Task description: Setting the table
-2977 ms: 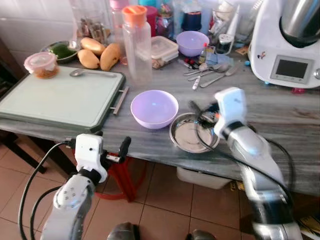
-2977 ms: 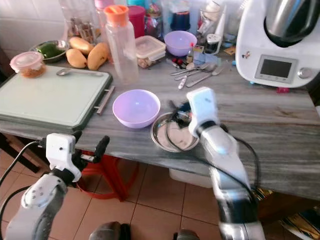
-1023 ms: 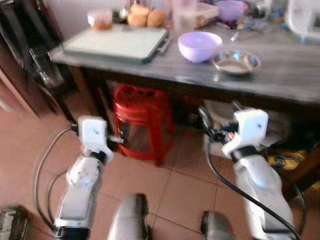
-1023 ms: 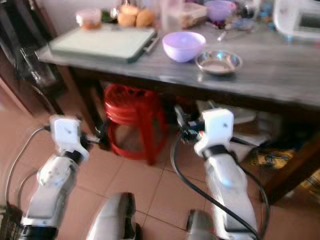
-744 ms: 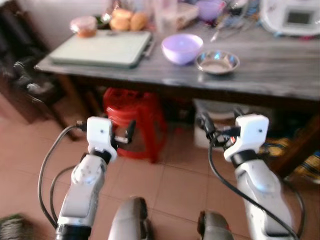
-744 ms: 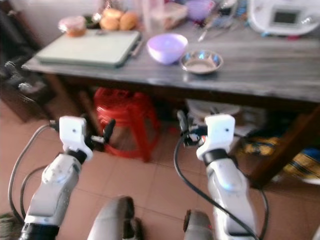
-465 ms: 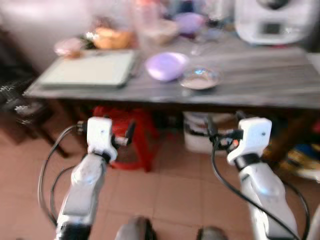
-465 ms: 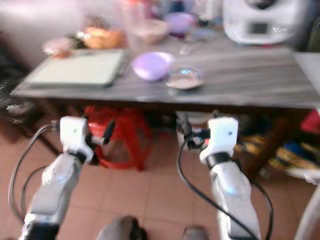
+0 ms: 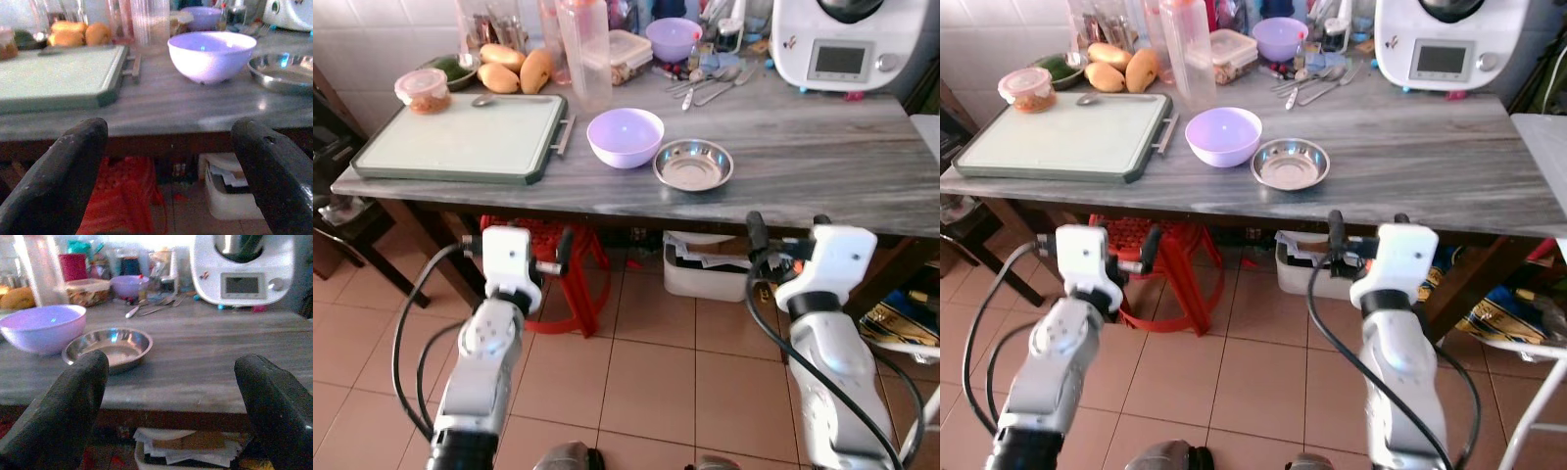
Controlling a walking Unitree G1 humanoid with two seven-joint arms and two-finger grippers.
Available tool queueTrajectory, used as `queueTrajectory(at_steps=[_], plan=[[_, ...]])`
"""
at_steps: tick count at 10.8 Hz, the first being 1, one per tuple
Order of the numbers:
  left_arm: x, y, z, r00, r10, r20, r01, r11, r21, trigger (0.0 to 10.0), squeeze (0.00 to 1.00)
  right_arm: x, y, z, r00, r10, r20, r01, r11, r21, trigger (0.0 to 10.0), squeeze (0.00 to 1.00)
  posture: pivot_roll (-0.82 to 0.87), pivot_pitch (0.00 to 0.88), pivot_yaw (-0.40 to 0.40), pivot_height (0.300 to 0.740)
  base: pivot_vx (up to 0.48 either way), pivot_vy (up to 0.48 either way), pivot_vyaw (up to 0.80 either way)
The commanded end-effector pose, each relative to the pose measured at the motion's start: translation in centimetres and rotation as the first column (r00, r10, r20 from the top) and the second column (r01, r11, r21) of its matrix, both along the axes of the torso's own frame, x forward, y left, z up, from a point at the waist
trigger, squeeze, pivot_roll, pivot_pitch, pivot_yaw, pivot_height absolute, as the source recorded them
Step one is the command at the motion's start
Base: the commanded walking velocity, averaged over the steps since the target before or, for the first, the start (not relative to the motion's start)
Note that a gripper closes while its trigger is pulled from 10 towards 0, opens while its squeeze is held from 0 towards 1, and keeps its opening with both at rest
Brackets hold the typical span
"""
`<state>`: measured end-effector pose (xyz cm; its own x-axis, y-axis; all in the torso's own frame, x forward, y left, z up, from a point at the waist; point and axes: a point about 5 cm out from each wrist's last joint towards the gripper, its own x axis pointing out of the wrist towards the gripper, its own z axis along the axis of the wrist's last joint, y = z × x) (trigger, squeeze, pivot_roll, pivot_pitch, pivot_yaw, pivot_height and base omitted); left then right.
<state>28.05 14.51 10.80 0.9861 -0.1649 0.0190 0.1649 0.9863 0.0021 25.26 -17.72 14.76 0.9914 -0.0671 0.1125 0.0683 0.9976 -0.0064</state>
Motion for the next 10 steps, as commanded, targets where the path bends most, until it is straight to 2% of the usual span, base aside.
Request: queueTrajectory(at_steps=[1, 2, 4, 8, 10], plan=[[0.0, 0.8, 0.0, 1.0, 0.027, -0.002, -0.027, 1.0, 0.009, 10.0, 0.0, 0.1, 0.3, 0.3, 1.0, -0.004, 0.019, 0.004, 1.0, 0.013, 10.0, 0.0, -0.06, 0.0, 0.063, 0.74, 0.0, 0.0, 0.0], [-0.3, 1.1, -0.3, 0.999, 0.034, -0.015, -0.034, 0.999, 0.002, 10.0, 0.0, -0.2, 0.1, -0.1, 1.0, -0.017, -0.007, 0.017, 1.0, 0.022, 10.0, 0.0, -0.05, 0.0, 0.067, 0.74, 0.0, 0.0, 0.0], [-1.1, 1.1, -1.0, 0.999, 0.025, -0.047, -0.024, 1.0, 0.007, 10.0, 0.0, -1.1, 0.1, -0.8, 1.0, -0.017, -0.026, 0.017, 1.0, 0.004, 10.0, 0.0, -0.06, 0.0, 0.068, 0.74, 0.0, 0.0, -0.72], [-1.9, 0.8, -1.3, 0.998, 0.012, -0.061, -0.011, 1.0, 0.006, 10.0, 0.0, -1.2, 0.0, -1.1, 0.996, -0.045, -0.079, 0.041, 0.998, -0.052, 10.0, 0.0, -0.06, 0.0, 0.062, 0.74, 0.0, 0.0, 0.0], [-1.9, 0.8, -1.3, 0.998, 0.012, -0.061, -0.011, 1.0, 0.006, 10.0, 0.0, -1.2, 0.0, -1.1, 0.996, -0.045, -0.079, 0.041, 0.998, -0.052, 10.0, 0.0, -0.06, 0.0, 0.062, 0.74, 0.0, 0.0, 0.0]])
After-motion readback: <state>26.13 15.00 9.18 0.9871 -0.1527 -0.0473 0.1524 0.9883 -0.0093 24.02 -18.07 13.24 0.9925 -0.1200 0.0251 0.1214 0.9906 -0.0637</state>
